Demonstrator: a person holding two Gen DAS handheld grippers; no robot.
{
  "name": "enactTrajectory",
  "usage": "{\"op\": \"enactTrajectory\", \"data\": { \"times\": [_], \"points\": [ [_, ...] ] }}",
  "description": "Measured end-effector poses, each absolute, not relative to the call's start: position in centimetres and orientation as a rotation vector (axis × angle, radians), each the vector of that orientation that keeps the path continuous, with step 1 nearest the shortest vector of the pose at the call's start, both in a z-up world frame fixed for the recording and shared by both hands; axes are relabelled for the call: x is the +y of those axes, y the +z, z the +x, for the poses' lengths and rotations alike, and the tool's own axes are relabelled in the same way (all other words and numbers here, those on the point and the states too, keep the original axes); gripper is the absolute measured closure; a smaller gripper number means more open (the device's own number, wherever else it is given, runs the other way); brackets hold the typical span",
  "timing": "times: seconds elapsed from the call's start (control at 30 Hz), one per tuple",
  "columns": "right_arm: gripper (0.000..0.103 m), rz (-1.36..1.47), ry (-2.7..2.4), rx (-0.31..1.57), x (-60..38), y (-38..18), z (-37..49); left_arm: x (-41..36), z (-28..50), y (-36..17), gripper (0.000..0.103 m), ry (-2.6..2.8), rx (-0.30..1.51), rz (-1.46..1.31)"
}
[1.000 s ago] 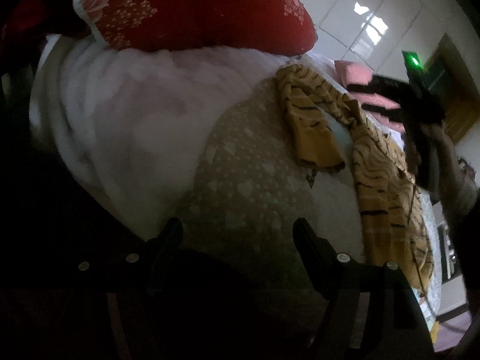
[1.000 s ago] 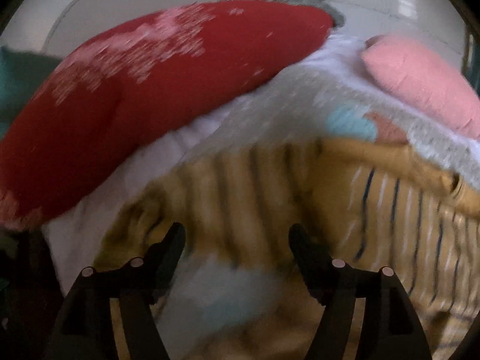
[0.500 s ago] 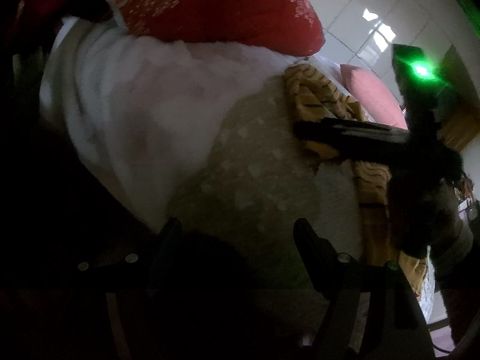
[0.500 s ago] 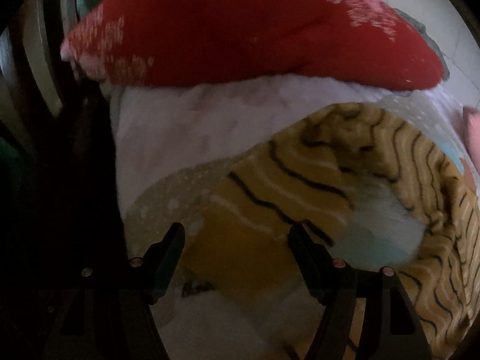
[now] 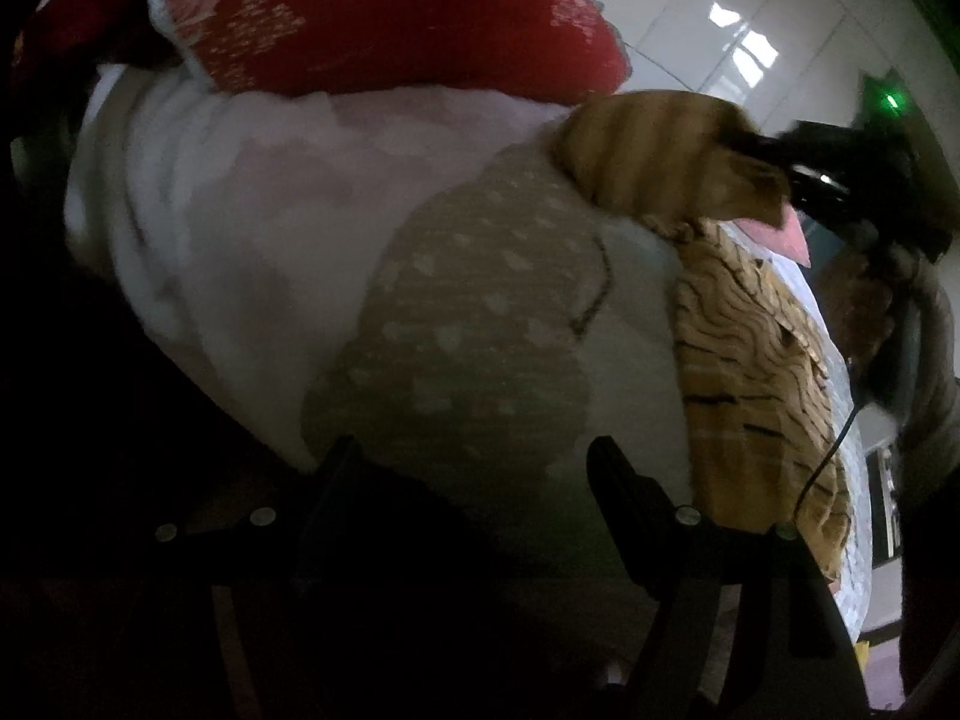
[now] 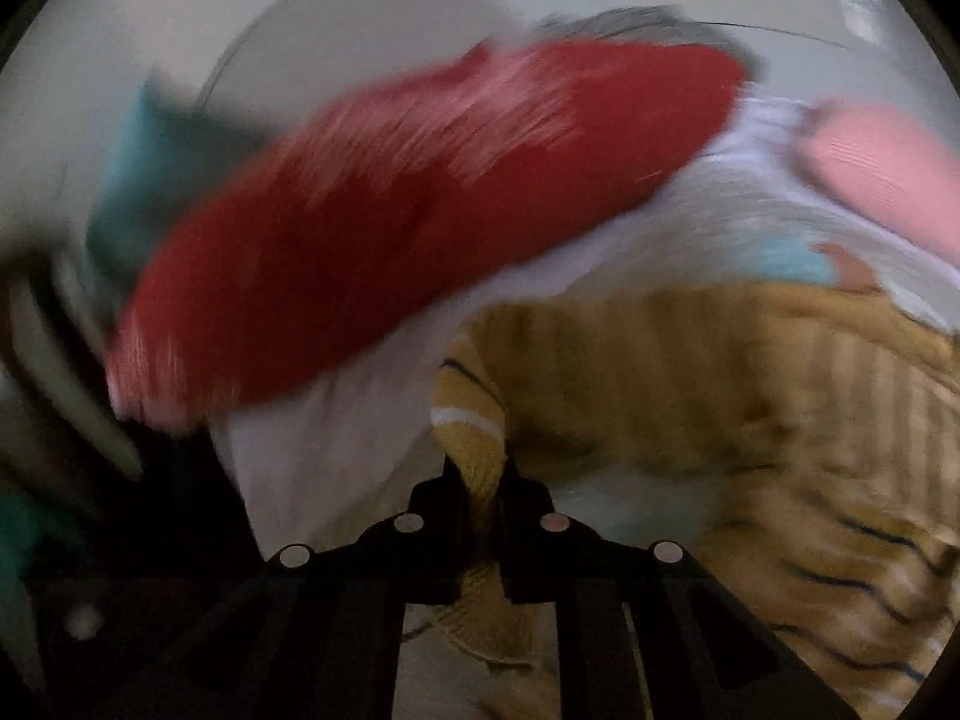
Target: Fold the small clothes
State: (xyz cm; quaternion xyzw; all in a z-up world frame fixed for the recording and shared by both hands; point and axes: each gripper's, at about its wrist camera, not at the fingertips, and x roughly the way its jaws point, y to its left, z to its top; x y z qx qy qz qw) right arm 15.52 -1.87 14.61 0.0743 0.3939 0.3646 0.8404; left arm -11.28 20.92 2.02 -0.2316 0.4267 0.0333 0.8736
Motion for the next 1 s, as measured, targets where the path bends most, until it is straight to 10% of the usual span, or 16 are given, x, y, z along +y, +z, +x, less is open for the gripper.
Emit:
{"op": "enactTrajectory", "data": {
  "times": [0.43,0.6,1.0],
  "points": [
    [0.094,0.646,0.093,0.939,-33.8,6.7,22.5,16.0,-9.4,2.3,0.027,-0.004,0.936,-0.412],
    [0.066,0.609,-0.010,0.947,-35.7,5.2,21.8,14.9,-9.0,3.0,0.027,-0.012,0.933,-0.382],
    [0.044,0.448,0.104,0.927,-36.2,6.8,15.8,12.8,-8.9,3.0,0.027,-0.076,0.953,-0.380]
  ]
}}
